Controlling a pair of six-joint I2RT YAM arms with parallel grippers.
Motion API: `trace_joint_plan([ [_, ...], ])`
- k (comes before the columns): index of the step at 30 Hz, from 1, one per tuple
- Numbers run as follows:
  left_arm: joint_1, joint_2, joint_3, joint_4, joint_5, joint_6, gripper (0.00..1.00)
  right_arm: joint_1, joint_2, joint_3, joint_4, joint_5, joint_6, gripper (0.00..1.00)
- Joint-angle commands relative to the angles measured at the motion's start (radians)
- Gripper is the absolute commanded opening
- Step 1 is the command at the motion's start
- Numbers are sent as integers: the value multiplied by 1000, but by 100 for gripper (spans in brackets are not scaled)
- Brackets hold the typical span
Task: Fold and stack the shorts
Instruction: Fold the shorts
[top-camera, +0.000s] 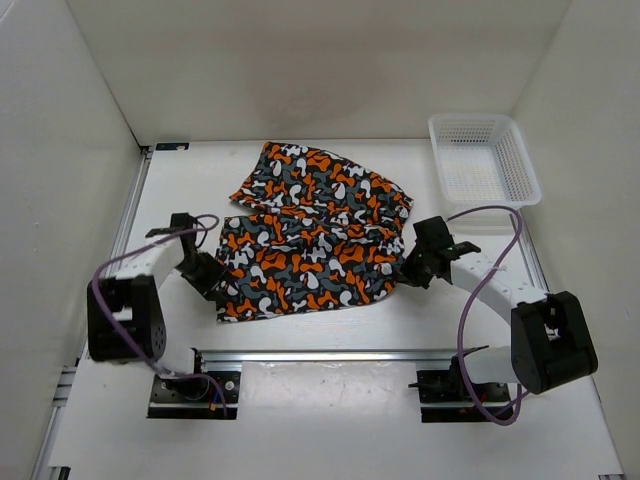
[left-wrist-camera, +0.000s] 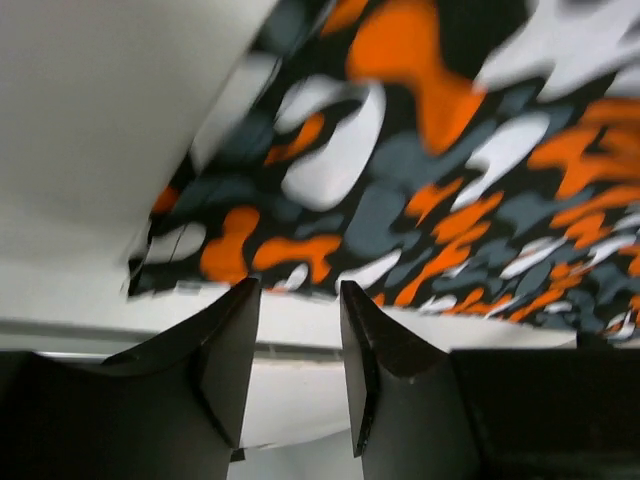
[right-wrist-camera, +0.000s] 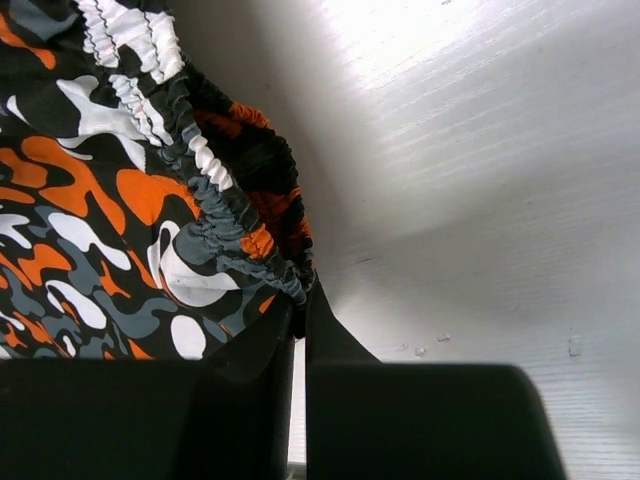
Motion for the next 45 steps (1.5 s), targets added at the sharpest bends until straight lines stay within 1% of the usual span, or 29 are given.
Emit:
trace_joint_plan([
  [1, -12, 116, 130, 56, -57, -29, 49, -2, -12, 46, -11, -12, -11, 0],
  [3, -12, 203, 202, 56, -53, 9, 47, -2, -41, 20, -11, -21, -11, 0],
  [4, -12, 228, 222, 56, -52, 18, 46, 12, -51, 20, -11, -36, -11, 0],
  [5, -12, 286, 262, 56, -63, 18, 46, 41, -60, 8, -25, -36, -11, 0],
  [7, -12, 322, 284, 56, -84, 18, 45, 50, -72, -3, -36, -27, -2, 0],
  [8, -12, 365, 308, 56, -85, 18, 45, 62, -81, -14, -36, -27, -2, 0],
  [11, -12, 434, 347, 56, -107, 18, 41, 82, -91, -14, -50, -27, -2, 0],
  [12, -12, 480, 377, 56, -124, 18, 41, 82, -103, -14, -66, -27, -2, 0],
  [14, -12, 524, 417, 56, -124, 29, 39, 108, -115, -5, -89, -1, -2, 0],
  [18, -34, 621, 567, 17, -147, 53, 38, 119, -124, 6, -100, 8, 11, 0],
  [19, -43, 653, 657, 1, -176, 73, 38, 128, -124, 6, -100, 8, 12, 0],
  [21, -56, 684, 762, -84, -216, 96, 38, 139, -124, 6, -100, 19, 24, 0],
  [22, -67, 693, 857, -117, -259, 122, 40, 139, -115, 6, -100, 19, 24, 0],
  [23, -67, 683, 890, -161, -282, 133, 46, 148, -115, 6, -100, 28, 33, 0],
  [24, -67, 663, 910, -172, -302, 133, 51, 148, -115, 6, -100, 28, 33, 0],
  [25, -67, 603, 920, -172, -328, 148, 55, 148, -115, 6, -100, 37, 44, 0],
  [27, -43, 531, 902, -172, -338, 158, 60, 148, -106, 16, -100, 37, 44, 0],
  [28, -9, 494, 878, -172, -321, 158, 63, 157, -106, 17, -100, 37, 44, 0],
  [29, 9, 420, 815, -172, -307, 158, 63, 157, -106, 17, -100, 48, 44, 0],
  [31, 46, 344, 731, -172, -298, 158, 64, 157, -95, 27, -100, 48, 44, 0],
  [32, 73, 271, 635, -172, -287, 158, 64, 157, -86, 38, -100, 48, 44, 0],
  [34, 84, 209, 541, -160, -287, 132, 64, 167, -86, 49, -91, 48, 44, 0],
  [35, 100, 160, 463, -160, -287, 123, 64, 167, -74, 49, -91, 48, 44, 0],
  [38, 100, 98, 361, -148, -278, 84, 64, 176, -63, 61, -91, 48, 44, 0],
  [39, 100, 68, 294, -137, -257, 75, 64, 176, -63, 61, -91, 48, 44, 0],
  [42, 100, 86, 203, -82, -227, 75, 66, 176, -63, 70, -91, 48, 44, 0],
  [45, 100, 161, 180, -27, -195, 75, 67, 176, -63, 70, -91, 57, 44, 0],
])
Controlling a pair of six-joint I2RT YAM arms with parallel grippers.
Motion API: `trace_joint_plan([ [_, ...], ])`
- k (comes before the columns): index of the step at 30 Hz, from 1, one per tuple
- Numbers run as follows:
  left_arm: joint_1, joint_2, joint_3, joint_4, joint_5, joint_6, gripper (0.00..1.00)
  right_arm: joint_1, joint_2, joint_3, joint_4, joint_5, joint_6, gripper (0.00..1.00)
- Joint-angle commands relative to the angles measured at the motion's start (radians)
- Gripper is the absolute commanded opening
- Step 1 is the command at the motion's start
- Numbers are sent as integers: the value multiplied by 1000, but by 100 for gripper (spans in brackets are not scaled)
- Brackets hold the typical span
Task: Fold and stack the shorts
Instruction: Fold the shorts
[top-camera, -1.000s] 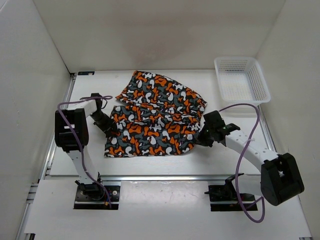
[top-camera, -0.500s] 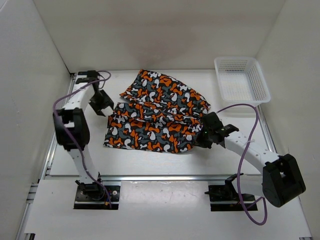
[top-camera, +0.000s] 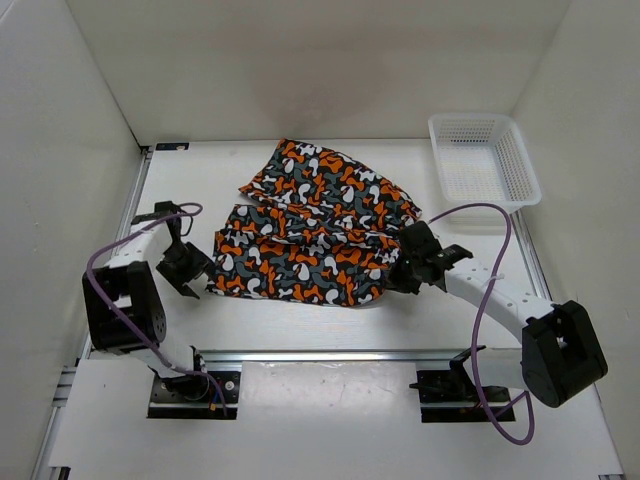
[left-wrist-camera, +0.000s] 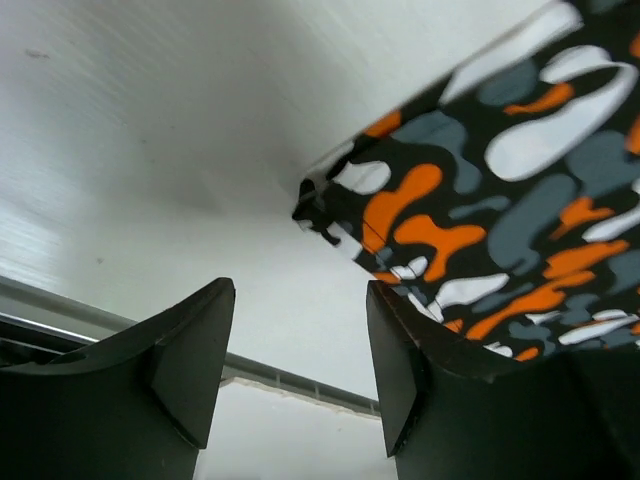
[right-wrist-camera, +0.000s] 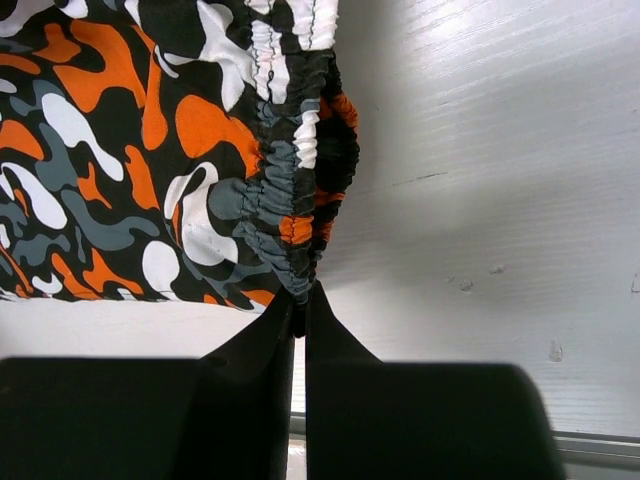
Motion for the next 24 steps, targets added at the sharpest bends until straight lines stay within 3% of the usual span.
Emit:
trace_joint_plan([
  [1, -10, 55, -15, 91, 47, -15, 67, 6, 1, 39, -6, 25, 9, 0],
  [9, -30, 155, 23, 160, 35, -38, 66, 15, -19, 20, -15, 34, 9, 0],
  [12, -50, 215, 35, 171, 44, -38, 60, 15, -19, 20, -15, 45, 9, 0],
  [14, -50, 247, 35, 193, 44, -38, 46, 15, -28, 20, -24, 54, 9, 0],
  [15, -50, 256, 35, 193, 44, -38, 11, 15, -28, 20, -24, 54, 9, 3],
  [16, -50, 256, 35, 193, 56, -38, 10, 15, -28, 20, -35, 54, 9, 9],
  [17, -50, 256, 35, 193, 56, -29, 10, 15, -28, 20, -35, 54, 9, 39],
  [18, -50, 240, 35, 193, 56, -29, 10, 15, -28, 10, -35, 54, 9, 59],
  [20, -59, 192, 35, 193, 56, -29, 10, 15, -39, -18, -35, 41, 36, 84],
  [22, -59, 165, 26, 193, 45, -29, 10, 15, -60, -70, -23, 13, 55, 85],
  [24, -68, 142, 26, 193, 45, -29, 10, 15, -60, -110, 20, -8, 85, 75],
])
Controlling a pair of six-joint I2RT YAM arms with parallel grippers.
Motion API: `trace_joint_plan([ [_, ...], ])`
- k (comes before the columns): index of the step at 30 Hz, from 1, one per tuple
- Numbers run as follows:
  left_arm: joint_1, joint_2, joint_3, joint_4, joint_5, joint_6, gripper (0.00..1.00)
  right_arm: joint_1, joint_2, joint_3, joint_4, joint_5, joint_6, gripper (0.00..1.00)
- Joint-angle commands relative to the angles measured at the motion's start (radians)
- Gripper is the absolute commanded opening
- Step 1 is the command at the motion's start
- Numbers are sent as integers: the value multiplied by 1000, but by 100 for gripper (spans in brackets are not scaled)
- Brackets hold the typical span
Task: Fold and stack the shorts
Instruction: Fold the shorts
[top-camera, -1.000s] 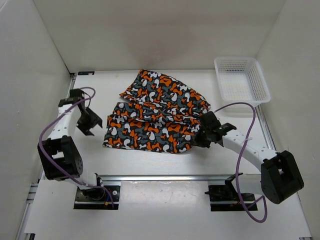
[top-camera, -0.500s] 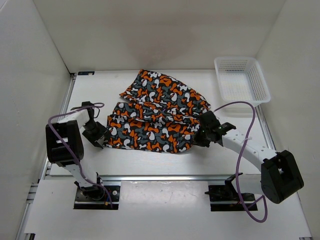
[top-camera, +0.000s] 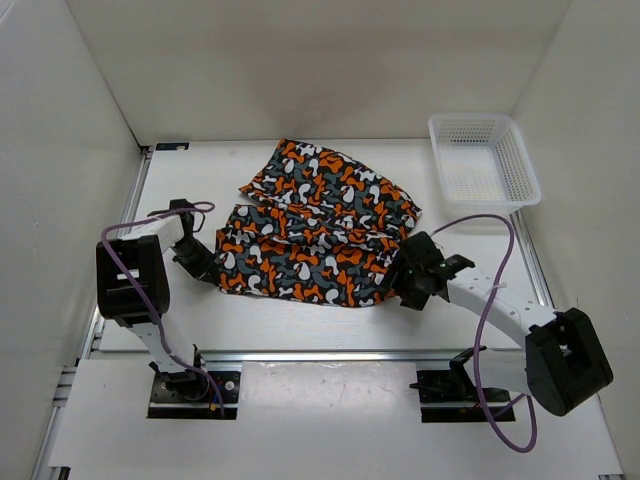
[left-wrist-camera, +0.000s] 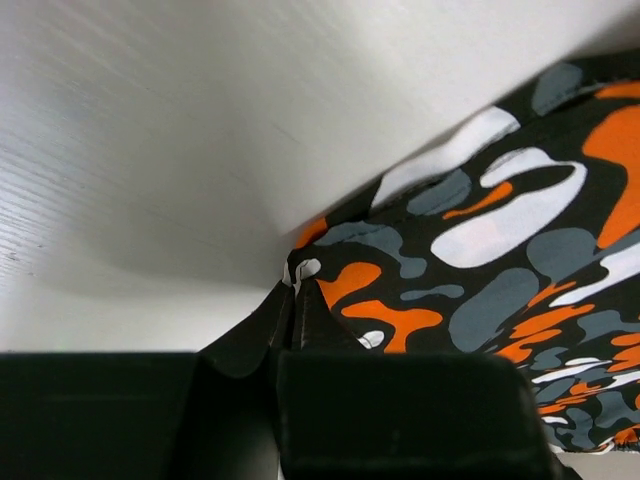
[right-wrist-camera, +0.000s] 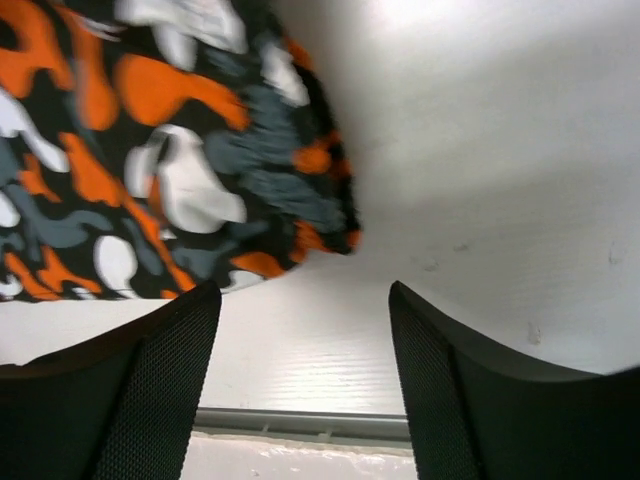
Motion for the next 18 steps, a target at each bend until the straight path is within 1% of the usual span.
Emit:
trace_joint_plan([
  [1, -15, -68, -6, 49, -7, 0, 10, 5, -33, -73, 46, -39, 61, 72],
  [3, -15, -77, -16, 49, -7, 0, 10, 5, -33, -99, 93, -50, 80, 64],
  [4, -15, -77, -16, 49, -7, 0, 10, 5, -33, -111, 93, -39, 93, 64],
  [7, -15, -77, -16, 60, -7, 0, 10, 5, -22, -112, 123, 20, 94, 59],
  [11, -24, -77, -7, 60, 2, 9, 10, -5, 45, -86, 160, 71, 72, 54],
  [13, -24, -77, -7, 60, 11, 9, 10, -5, 80, -61, 189, 84, 61, 48],
  [14, -24, -89, -7, 60, 11, 9, 10, -5, 115, -61, 215, 84, 61, 42],
  [15, -24, -89, 2, 60, 22, 18, 10, -5, 129, -44, 215, 84, 49, 17],
  [16, -24, -100, 2, 60, 32, 18, 10, -5, 139, -24, 190, 106, 49, 6],
  [17, -24, -100, 2, 49, 33, 32, 10, -5, 139, 24, 121, 129, 40, 0],
  [18, -24, -127, 28, 38, 33, 46, 10, -5, 122, 48, 91, 152, 23, 0],
])
